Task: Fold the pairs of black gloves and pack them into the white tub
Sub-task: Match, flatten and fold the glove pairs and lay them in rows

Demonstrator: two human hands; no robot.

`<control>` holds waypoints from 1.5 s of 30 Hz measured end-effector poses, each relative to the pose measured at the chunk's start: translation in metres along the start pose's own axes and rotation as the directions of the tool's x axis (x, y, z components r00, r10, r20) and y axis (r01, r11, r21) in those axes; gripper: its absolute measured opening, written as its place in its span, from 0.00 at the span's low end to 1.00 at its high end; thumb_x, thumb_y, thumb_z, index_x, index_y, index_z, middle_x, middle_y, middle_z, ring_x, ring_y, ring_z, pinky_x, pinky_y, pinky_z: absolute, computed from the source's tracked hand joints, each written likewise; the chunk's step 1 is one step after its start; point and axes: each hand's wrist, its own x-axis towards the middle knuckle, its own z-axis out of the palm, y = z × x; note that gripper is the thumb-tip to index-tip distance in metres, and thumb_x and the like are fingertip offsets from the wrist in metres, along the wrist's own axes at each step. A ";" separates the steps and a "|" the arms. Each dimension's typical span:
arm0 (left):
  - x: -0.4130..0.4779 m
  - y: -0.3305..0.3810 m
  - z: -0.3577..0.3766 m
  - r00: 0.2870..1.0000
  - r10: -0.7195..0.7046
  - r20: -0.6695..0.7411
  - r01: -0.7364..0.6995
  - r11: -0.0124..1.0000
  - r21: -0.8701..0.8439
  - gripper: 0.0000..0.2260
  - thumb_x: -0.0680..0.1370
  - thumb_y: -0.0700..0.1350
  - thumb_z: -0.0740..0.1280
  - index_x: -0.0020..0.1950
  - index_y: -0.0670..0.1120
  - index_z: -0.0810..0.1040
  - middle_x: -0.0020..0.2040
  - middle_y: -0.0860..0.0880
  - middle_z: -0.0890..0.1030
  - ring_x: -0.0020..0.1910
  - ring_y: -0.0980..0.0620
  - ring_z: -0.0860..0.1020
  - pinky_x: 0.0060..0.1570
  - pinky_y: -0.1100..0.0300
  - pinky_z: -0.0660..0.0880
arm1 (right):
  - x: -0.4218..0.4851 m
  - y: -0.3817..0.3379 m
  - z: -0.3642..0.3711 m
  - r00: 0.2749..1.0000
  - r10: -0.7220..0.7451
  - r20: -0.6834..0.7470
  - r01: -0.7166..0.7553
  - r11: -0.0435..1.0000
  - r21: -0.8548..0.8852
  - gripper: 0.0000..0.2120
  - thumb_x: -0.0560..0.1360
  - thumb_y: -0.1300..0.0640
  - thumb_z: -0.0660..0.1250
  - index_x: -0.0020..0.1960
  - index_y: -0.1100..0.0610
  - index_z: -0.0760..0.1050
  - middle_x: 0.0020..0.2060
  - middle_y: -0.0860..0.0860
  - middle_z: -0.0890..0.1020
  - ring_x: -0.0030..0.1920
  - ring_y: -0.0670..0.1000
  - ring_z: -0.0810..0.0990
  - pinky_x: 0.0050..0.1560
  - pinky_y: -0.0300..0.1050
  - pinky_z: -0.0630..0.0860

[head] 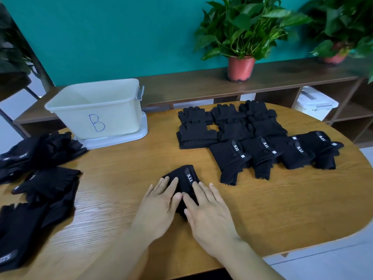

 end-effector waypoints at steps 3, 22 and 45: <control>0.027 -0.003 0.003 0.997 0.070 -0.022 -0.066 0.987 0.146 0.44 0.70 0.70 0.24 0.81 0.54 0.51 0.81 0.52 0.55 0.80 0.57 0.49 0.71 0.64 0.33 | 0.007 0.005 0.006 0.999 0.017 -0.041 -0.019 0.999 -0.037 0.22 0.77 0.51 0.53 0.60 0.55 0.81 0.60 0.61 0.81 0.66 0.59 0.77 0.69 0.58 0.60; 0.104 0.002 0.012 0.969 0.174 -0.178 -0.155 0.981 0.116 0.31 0.82 0.62 0.40 0.77 0.50 0.67 0.74 0.52 0.69 0.74 0.54 0.65 0.76 0.59 0.44 | 0.059 0.062 0.017 0.995 0.006 -0.097 -0.020 0.990 -0.141 0.21 0.67 0.56 0.75 0.59 0.58 0.81 0.58 0.62 0.81 0.70 0.62 0.72 0.70 0.63 0.57; 0.125 0.015 0.017 0.971 0.230 0.060 -0.238 0.940 0.244 0.33 0.75 0.66 0.27 0.79 0.57 0.36 0.80 0.56 0.37 0.76 0.63 0.31 0.75 0.56 0.30 | 0.046 0.076 0.026 0.992 0.074 -0.098 -0.081 0.995 -0.061 0.25 0.80 0.51 0.50 0.71 0.57 0.72 0.69 0.56 0.74 0.72 0.57 0.69 0.70 0.62 0.58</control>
